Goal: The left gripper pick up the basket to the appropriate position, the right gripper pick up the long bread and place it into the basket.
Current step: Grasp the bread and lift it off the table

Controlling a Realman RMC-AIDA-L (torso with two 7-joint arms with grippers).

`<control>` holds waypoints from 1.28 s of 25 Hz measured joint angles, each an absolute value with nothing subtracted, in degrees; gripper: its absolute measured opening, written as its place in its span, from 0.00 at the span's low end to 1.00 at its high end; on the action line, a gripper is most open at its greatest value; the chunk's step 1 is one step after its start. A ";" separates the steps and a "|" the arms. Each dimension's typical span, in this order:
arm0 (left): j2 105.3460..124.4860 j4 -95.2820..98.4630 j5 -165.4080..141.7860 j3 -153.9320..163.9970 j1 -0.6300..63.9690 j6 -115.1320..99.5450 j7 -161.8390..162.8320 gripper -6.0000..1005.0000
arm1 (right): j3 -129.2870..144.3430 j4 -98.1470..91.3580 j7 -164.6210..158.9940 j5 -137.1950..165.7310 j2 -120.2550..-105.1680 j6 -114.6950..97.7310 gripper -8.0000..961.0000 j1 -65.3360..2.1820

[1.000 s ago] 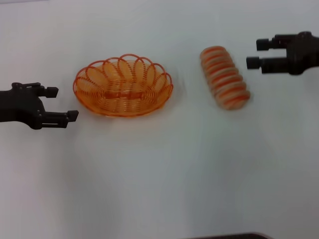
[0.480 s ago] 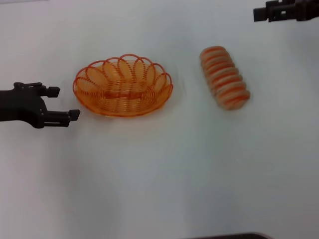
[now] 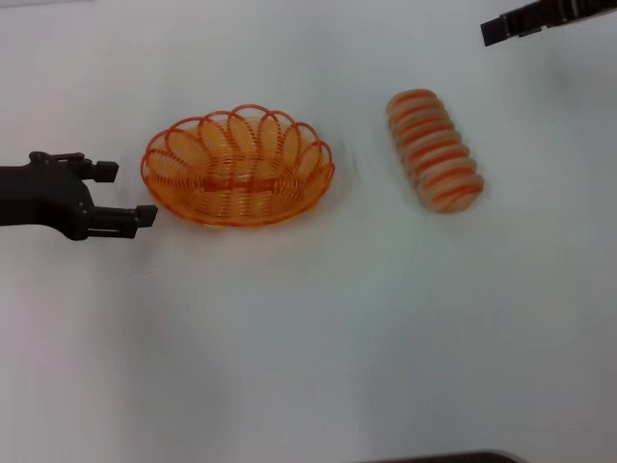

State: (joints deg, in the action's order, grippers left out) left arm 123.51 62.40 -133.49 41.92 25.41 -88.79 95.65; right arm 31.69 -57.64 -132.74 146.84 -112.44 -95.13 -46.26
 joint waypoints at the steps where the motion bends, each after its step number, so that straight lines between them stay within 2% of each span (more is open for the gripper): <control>1: 123.50 62.40 -133.50 41.92 25.46 -88.84 95.67 0.86 | 32.39 -57.84 -133.78 148.11 -112.64 -95.13 0.76 -47.04; 9: 123.56 62.33 -133.60 41.92 25.68 -88.47 95.71 0.86 | 38.82 -57.98 -139.82 160.37 -115.15 -95.28 0.77 -53.12; 18: 123.76 61.43 -133.60 41.92 25.46 -87.66 95.78 0.85 | 41.15 -57.98 -151.02 164.30 -116.08 -91.83 0.77 -55.06; 23: 123.79 61.16 -133.54 41.92 25.57 -87.29 96.26 0.85 | 41.65 -57.90 -153.80 164.81 -116.29 -91.00 0.92 -55.52; 29: 123.82 60.69 -133.17 41.89 25.55 -87.02 96.35 0.85 | 43.24 -57.59 -157.14 164.92 -116.66 -91.07 0.99 -56.21; 32: 123.84 60.69 -133.15 41.90 25.53 -87.00 96.43 0.85 | 43.47 -57.48 -158.23 164.91 -116.85 -91.19 0.99 -56.47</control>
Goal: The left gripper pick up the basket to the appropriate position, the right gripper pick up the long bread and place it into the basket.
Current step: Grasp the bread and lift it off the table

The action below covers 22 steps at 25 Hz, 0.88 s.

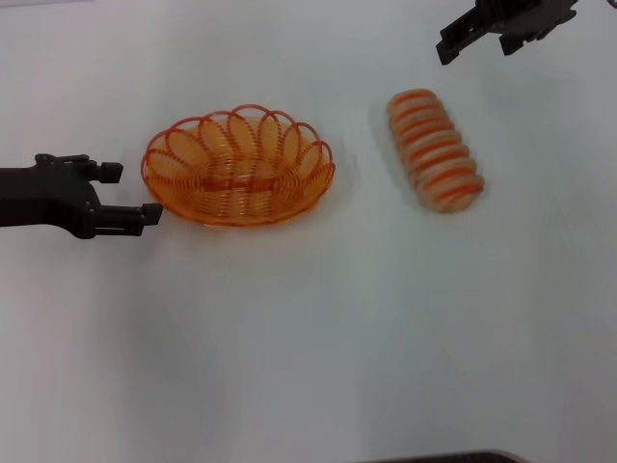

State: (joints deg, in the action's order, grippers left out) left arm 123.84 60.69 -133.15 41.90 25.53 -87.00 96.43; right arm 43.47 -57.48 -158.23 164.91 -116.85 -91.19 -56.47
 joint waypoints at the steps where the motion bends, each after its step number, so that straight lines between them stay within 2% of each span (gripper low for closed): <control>1: 123.84 60.69 -133.15 41.90 25.53 -87.00 96.44 0.85 | 43.48 -57.40 -158.63 164.88 -116.95 -91.20 0.99 -56.59; 9: 123.92 60.63 -133.15 41.92 25.57 -86.83 96.56 0.85 | 44.76 -55.01 -159.82 164.93 -117.42 -91.04 0.99 -57.20; 22: 123.93 60.03 -133.43 41.92 25.49 -86.56 97.20 0.85 | 50.61 -47.14 -159.92 164.98 -116.99 -87.57 0.98 -57.29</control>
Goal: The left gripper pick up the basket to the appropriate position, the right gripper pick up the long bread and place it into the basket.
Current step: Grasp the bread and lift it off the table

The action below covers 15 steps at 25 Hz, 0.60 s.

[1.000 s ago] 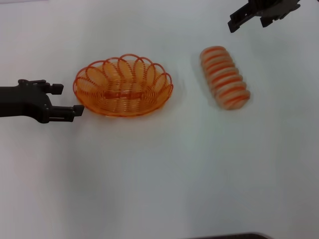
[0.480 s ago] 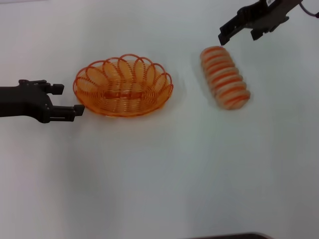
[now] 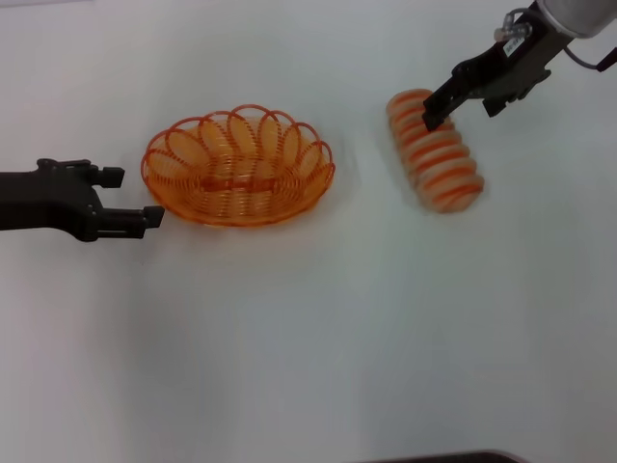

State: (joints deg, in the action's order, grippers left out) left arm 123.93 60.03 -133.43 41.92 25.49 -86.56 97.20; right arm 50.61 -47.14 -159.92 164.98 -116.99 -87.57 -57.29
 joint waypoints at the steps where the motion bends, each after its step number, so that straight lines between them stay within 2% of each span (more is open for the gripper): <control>1: 123.93 60.02 -133.43 41.92 25.45 -86.56 97.21 0.85 | 50.87 -46.63 -159.93 164.97 -116.97 -87.17 0.98 -57.38; 15: 123.92 58.88 -133.58 41.92 25.34 -86.50 97.30 0.85 | 54.01 -40.81 -159.50 164.97 -116.92 -82.83 0.98 -58.96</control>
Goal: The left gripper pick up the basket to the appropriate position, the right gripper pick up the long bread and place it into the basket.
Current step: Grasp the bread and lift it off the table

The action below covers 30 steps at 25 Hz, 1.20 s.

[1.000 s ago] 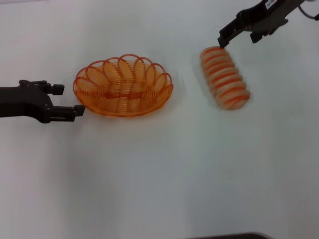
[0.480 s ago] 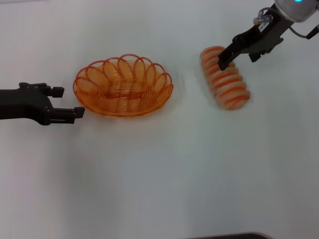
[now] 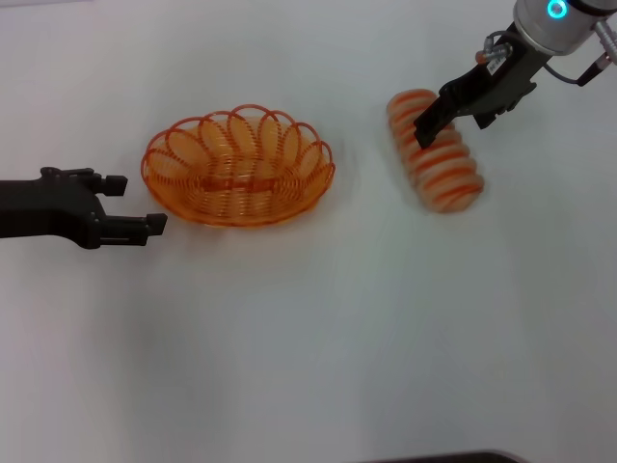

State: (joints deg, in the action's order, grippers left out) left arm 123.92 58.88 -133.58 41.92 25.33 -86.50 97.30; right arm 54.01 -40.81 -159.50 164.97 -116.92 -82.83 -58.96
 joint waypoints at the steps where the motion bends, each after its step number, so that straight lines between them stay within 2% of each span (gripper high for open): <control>1: 123.90 58.69 -133.58 41.92 25.33 -86.49 97.30 0.85 | 54.07 -40.44 -159.45 164.97 -116.93 -82.66 0.98 -59.08; 30: 123.66 58.23 -133.59 43.51 25.27 -87.19 96.83 0.85 | 57.04 -34.73 -159.33 165.13 -117.41 -76.72 0.98 -61.00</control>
